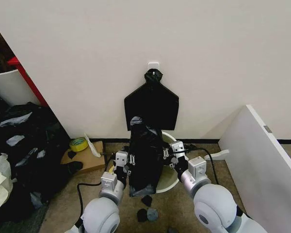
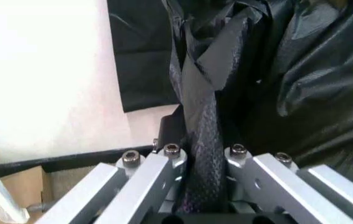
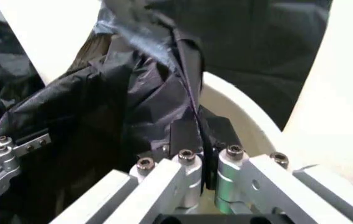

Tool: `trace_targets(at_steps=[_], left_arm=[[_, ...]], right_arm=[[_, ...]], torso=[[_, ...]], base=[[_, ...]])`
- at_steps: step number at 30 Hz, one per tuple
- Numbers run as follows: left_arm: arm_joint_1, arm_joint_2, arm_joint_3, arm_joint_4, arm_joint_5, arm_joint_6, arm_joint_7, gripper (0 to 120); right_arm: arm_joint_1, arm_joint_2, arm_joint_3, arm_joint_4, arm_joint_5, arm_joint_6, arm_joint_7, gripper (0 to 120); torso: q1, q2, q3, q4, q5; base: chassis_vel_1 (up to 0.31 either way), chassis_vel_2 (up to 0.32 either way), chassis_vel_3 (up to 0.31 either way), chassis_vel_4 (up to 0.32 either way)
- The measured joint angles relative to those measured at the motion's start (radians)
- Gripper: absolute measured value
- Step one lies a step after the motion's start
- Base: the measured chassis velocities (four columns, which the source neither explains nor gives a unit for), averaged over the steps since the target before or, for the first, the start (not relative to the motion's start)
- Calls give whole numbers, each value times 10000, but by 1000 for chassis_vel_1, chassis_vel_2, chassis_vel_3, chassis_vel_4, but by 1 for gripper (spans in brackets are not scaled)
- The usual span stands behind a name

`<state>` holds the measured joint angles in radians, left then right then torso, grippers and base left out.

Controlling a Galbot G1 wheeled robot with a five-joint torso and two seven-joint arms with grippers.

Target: Place the garbage bag over the trash bin.

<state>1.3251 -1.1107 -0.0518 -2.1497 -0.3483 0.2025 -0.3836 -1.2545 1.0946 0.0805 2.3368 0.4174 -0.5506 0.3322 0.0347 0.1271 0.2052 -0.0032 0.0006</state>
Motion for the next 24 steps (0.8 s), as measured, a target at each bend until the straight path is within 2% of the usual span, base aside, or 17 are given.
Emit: trace_targets(at_steps=[10,17,24], left_arm=[[155,250,-122,-145,-474,-500,517,4],[416,489,-287,-283,-543,-1095,1118,4],[565,690,-476,-389,-546,-1136,1179,4]], right_arm=[[-332,-592,763,269,211,393,-36,0],[-214,-1132,1150,155,1038,399,272,0],[-165,-1721,1573,152,1588,312,513,0]], torso=[[0,0,0,-1,2],[0,0,0,0,2],[0,0,0,1,2]], base=[[0,0,0,0],[0,0,0,0],[0,0,0,0]])
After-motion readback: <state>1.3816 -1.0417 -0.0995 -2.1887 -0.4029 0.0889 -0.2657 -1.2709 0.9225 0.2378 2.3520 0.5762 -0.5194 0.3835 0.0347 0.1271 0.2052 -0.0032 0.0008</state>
